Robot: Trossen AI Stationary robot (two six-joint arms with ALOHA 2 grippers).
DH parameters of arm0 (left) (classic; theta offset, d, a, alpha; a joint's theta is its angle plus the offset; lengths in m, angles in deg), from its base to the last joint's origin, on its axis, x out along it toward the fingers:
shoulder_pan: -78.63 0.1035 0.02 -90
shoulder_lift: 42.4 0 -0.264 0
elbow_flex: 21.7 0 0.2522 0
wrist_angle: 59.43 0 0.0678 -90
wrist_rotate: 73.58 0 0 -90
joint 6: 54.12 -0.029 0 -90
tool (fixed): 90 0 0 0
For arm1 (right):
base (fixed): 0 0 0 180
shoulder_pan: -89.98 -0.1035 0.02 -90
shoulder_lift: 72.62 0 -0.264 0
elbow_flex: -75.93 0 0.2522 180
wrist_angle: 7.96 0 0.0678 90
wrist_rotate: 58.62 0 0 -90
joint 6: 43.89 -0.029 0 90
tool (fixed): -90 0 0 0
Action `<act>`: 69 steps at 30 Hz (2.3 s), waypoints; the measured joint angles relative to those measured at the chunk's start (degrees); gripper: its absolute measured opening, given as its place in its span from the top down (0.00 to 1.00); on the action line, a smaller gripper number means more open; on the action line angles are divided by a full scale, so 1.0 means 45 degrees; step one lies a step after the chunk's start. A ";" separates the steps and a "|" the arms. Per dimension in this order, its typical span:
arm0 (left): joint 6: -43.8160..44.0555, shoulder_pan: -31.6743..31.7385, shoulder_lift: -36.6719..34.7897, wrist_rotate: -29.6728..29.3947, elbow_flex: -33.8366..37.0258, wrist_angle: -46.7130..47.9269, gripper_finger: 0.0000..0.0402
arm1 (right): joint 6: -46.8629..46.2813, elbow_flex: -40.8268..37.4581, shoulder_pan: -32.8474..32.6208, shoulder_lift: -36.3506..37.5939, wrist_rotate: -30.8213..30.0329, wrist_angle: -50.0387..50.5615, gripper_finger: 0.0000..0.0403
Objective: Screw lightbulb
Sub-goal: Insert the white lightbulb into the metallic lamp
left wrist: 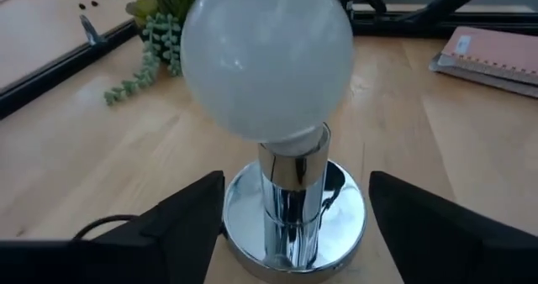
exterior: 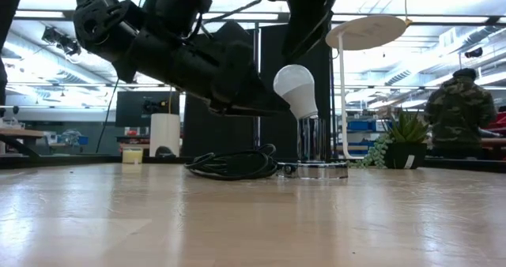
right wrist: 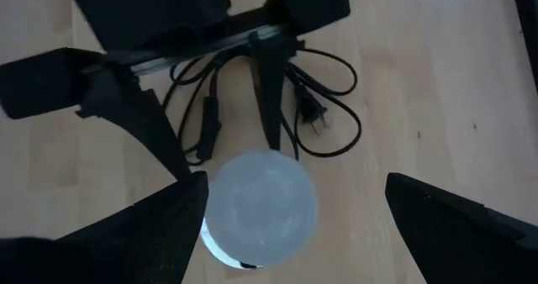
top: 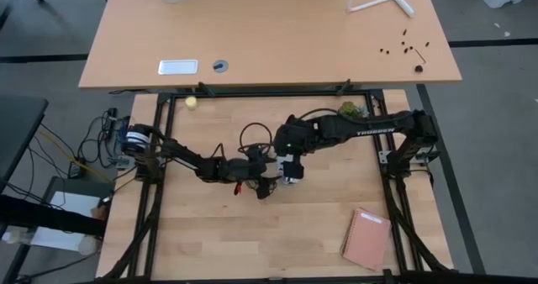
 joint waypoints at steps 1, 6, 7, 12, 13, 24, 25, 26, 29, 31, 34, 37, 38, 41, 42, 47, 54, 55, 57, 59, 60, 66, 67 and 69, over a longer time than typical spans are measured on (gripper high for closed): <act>-0.0036 0.0000 -0.0065 -0.0005 0.0000 -0.0001 0.27 | 0.0028 0.0000 0.0050 -0.0001 0.0032 -0.0008 0.08; -0.0418 0.0013 -0.0288 -0.0223 -0.0011 -0.0020 0.31 | 0.0234 0.0000 0.0229 0.0000 0.0220 -0.0120 0.08; -0.0467 0.0018 -0.0288 -0.0277 -0.0010 -0.0038 0.31 | 0.0298 0.0000 0.0260 0.0000 0.0344 -0.0097 0.08; -0.0795 0.0164 -0.0285 -0.0291 -0.0014 -0.0075 0.34 | 0.0470 -0.0005 0.0303 0.0000 0.0384 -0.0130 0.08; -0.0891 0.0197 -0.0283 -0.0244 -0.0010 -0.0059 0.35 | 0.0473 -0.0005 0.0303 0.0000 0.0381 -0.0145 0.08; -0.1411 0.0688 -0.0283 0.0481 -0.0015 -0.0060 0.43 | 0.0522 -0.0015 0.0322 0.0000 0.0337 -0.0195 0.08; -0.1411 0.0743 -0.0283 0.0636 -0.0015 -0.0071 0.44 | 0.0522 -0.0015 0.0325 0.0000 0.0332 -0.0269 0.08; -0.1415 0.0790 -0.0283 0.0678 -0.0015 -0.0074 0.45 | 0.0522 -0.0015 0.0327 0.0000 0.0337 -0.0380 0.08; -0.1419 0.0938 -0.0283 0.0922 -0.0015 -0.0092 0.46 | 0.0327 -0.0015 0.0374 0.0000 0.0719 -0.0770 0.08; -0.1494 0.1004 -0.0283 0.1064 -0.0015 -0.0111 0.47 | 0.0066 -0.0015 0.0436 0.0000 0.0940 -0.0875 0.08; -0.1696 0.1035 -0.0283 0.1331 -0.0015 -0.0226 0.47 | 0.0018 -0.0019 0.0543 0.0000 0.0915 -0.0683 0.08; -0.1747 0.1030 -0.0283 0.1424 -0.0015 -0.0435 0.48 | -0.0003 -0.0019 0.0602 0.0000 0.0852 -0.0673 0.08; -0.1772 0.1030 -0.0283 0.1441 -0.0015 -0.0470 0.48 | -0.0003 -0.0019 0.0619 0.0000 0.0852 -0.0668 0.08; -0.1923 0.1030 -0.0283 0.1480 -0.0015 -0.0647 0.48 | -0.0003 -0.0019 0.0678 0.0000 0.0852 -0.0539 0.08; -0.1996 0.1030 -0.0283 0.1500 -0.0017 -0.0699 0.48 | -0.0003 -0.0019 0.0691 0.0000 0.0852 -0.0504 0.08; -0.2079 0.1030 -0.0278 0.1867 -0.0240 -0.0674 0.48 | -0.0009 -0.0019 0.0735 0.0000 0.0836 -0.0453 0.08; -0.2115 0.1030 -0.0278 0.1963 -0.0413 -0.0643 0.48 | -0.0177 -0.0019 0.0730 0.0000 0.0823 0.0363 0.08; -0.2115 0.1030 -0.0278 0.2022 -0.0413 -0.0616 0.48 | -0.0200 -0.0019 0.0730 0.0000 0.0826 0.0442 0.08; -0.2115 0.1030 -0.0278 0.2050 -0.0413 -0.0608 0.48 | -0.0130 -0.0019 0.0730 0.0000 0.0850 0.0598 0.08; -0.2110 0.1030 -0.0278 0.2050 -0.0413 -0.0607 0.48 | 0.0169 -0.0019 0.0695 0.0000 0.0920 0.0627 0.08; -0.2110 0.1030 -0.0278 0.2052 -0.0413 -0.0603 0.48 | 0.0367 -0.0019 0.0650 0.0000 0.0916 0.0624 0.08; -0.2108 0.1035 -0.0278 0.2012 -0.0413 -0.0572 0.48 | 0.1990 -0.0002 0.0337 -0.0172 0.0949 0.0656 0.08; -0.2100 0.1035 -0.0278 0.2013 -0.0413 -0.0572 0.48 | 0.2249 -0.0002 0.0287 -0.0305 0.0952 0.0709 0.08; -0.2081 0.1039 -0.0273 0.1999 -0.0413 -0.0554 0.48 | 0.2658 -0.0019 0.0229 -0.0695 0.1102 0.0985 0.08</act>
